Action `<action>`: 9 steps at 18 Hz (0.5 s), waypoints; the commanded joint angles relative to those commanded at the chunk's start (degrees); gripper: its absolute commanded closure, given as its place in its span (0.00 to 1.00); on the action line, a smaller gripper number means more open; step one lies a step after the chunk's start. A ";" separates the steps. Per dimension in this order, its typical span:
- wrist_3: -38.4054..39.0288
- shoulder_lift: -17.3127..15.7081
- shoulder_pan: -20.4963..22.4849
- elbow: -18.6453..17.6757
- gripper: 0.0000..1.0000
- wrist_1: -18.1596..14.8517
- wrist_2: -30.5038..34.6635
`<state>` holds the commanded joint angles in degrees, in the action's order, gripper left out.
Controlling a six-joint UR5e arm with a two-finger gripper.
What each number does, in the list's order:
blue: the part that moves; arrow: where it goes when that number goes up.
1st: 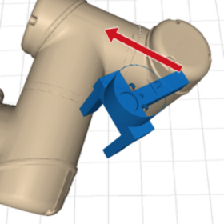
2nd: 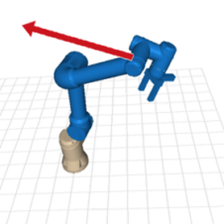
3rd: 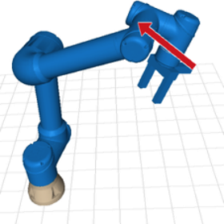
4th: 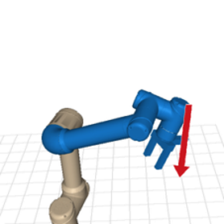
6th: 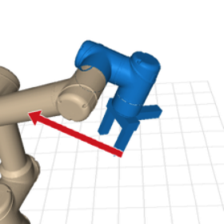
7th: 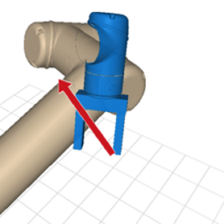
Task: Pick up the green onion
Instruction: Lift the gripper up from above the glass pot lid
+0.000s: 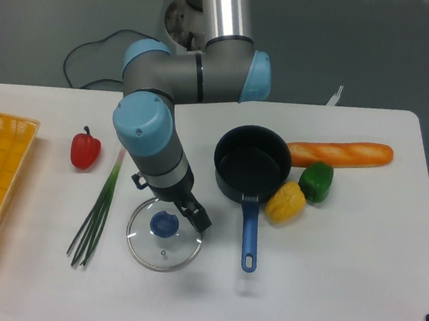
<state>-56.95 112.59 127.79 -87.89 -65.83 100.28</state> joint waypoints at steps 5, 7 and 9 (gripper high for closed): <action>2.19 0.00 0.00 -0.26 0.00 0.00 -1.40; 4.21 0.09 -0.17 -0.96 0.00 0.09 -1.67; 6.75 0.09 -0.26 -2.45 0.00 0.61 -1.84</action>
<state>-50.20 112.68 127.53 -90.35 -65.22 98.44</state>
